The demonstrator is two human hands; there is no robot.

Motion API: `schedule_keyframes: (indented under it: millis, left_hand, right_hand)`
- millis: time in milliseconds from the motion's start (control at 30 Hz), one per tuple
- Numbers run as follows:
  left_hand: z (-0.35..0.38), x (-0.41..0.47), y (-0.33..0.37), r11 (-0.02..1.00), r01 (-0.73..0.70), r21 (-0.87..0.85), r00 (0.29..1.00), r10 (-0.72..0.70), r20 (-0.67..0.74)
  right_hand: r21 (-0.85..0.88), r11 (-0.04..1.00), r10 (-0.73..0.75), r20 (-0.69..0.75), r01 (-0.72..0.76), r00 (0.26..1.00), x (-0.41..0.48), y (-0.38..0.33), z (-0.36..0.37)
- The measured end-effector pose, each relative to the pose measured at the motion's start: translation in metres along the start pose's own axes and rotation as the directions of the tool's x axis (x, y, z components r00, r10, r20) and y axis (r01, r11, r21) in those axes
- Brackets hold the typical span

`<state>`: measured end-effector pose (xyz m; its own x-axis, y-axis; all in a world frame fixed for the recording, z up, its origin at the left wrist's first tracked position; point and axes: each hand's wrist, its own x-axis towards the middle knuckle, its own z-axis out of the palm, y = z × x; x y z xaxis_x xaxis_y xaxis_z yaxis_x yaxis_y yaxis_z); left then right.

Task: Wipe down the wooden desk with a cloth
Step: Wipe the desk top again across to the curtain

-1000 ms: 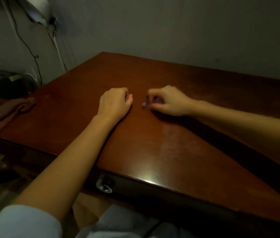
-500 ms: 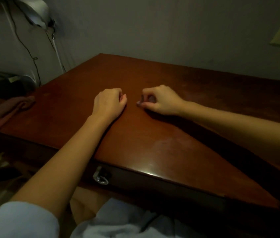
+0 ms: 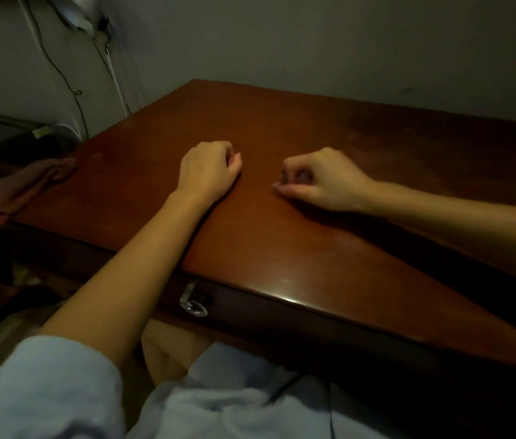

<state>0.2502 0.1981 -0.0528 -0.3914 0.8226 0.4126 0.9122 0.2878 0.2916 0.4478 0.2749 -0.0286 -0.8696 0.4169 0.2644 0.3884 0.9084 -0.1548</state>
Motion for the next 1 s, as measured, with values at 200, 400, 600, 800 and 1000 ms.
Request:
schedule_keyframes:
  millis: [200,400,600,800,1000]
  left_hand:
    - [-0.001,0.0,0.001,1.0,-0.003,0.004,1.0,0.003,0.002]
    - [-0.003,-0.002,0.004,1.0,0.007,0.0,1.0,-0.007,0.006]
    - [-0.004,-0.003,0.001,1.0,0.008,0.017,1.0,-0.007,-0.015]
    - [-0.002,-0.001,0.001,1.0,0.015,-0.008,1.0,-0.015,0.016]
    - [-0.005,-0.004,0.003,1.0,0.014,0.01,1.0,-0.014,0.006]
  right_hand:
    - [0.306,0.806,-0.549,0.063,0.507,0.833,-0.076,-0.088,-0.006]
    - [0.104,0.973,-0.212,0.07,0.204,0.975,-0.041,-0.018,-0.022]
    - [0.179,0.911,-0.383,0.036,0.371,0.923,-0.049,-0.094,0.005]
    - [0.339,0.889,-0.358,0.093,0.309,0.929,-0.094,-0.049,-0.024]
    - [0.086,0.995,0.045,-0.007,-0.044,0.999,-0.026,-0.007,-0.011]
